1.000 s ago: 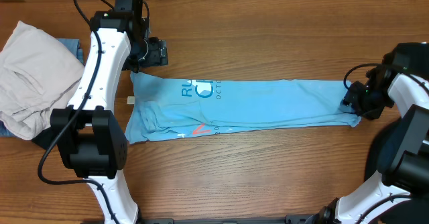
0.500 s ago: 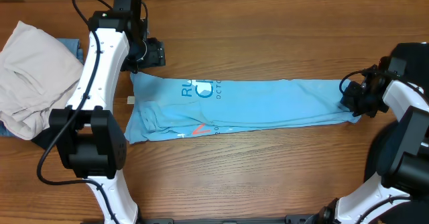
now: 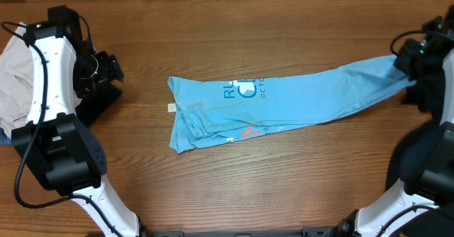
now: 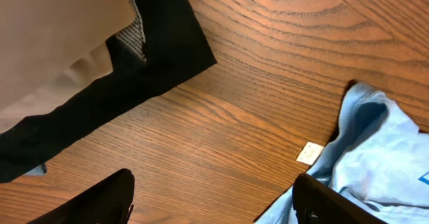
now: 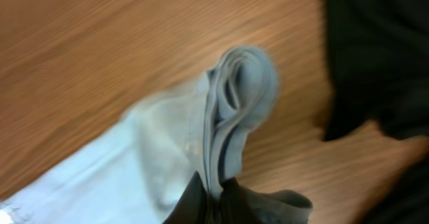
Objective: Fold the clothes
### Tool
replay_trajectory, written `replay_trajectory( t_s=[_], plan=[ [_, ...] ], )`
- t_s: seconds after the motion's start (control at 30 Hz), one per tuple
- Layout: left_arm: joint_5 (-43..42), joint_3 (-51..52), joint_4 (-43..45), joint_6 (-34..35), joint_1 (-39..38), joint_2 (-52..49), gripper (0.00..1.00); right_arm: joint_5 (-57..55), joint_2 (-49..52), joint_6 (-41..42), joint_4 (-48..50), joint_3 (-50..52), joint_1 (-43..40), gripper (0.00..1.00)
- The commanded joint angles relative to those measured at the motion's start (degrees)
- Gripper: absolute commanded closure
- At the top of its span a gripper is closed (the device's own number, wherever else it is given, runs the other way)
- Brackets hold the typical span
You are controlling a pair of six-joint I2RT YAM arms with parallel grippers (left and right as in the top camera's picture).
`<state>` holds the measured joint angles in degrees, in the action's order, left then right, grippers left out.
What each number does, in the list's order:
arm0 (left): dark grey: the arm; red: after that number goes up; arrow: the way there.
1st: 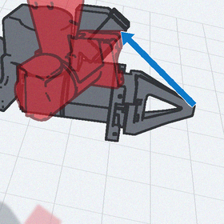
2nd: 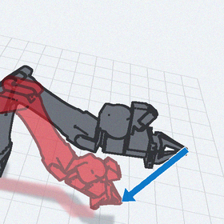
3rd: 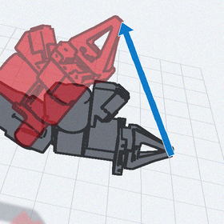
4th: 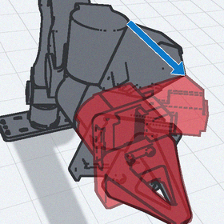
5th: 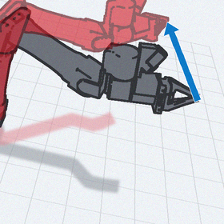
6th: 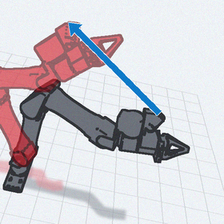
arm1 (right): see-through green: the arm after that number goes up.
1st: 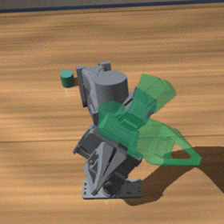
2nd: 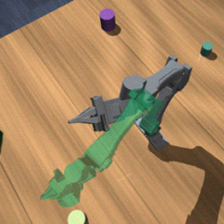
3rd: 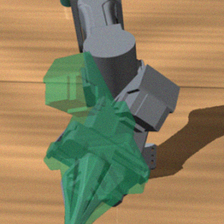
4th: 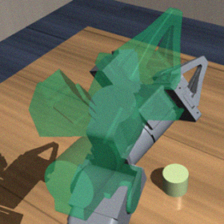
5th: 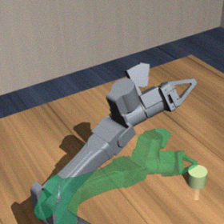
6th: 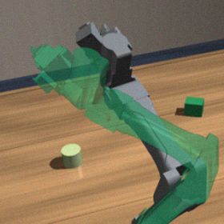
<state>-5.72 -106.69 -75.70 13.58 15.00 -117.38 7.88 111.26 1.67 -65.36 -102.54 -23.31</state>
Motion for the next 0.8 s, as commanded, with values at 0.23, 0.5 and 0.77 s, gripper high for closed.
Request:
replay_trajectory(
  t_s=[0.23,0.5,0.77],
  plan=[
    [-1.8,-0.8,0.5,0.8,-0.2,0.5,0.20,6.7,-1.8,0.4,-9.8,0.0,28.8,0.96],
    [-3.3,-0.8,0.1,0.8,-0.2,0.5,0.21,7.7,-0.5,4.5,1.8,13.7,41.2,0.96],
    [-3.3,-0.8,0.0,0.8,-0.6,0.5,0.21,1.9,-0.2,4.2,12.1,19.9,48.7,0.51]
  ],
)
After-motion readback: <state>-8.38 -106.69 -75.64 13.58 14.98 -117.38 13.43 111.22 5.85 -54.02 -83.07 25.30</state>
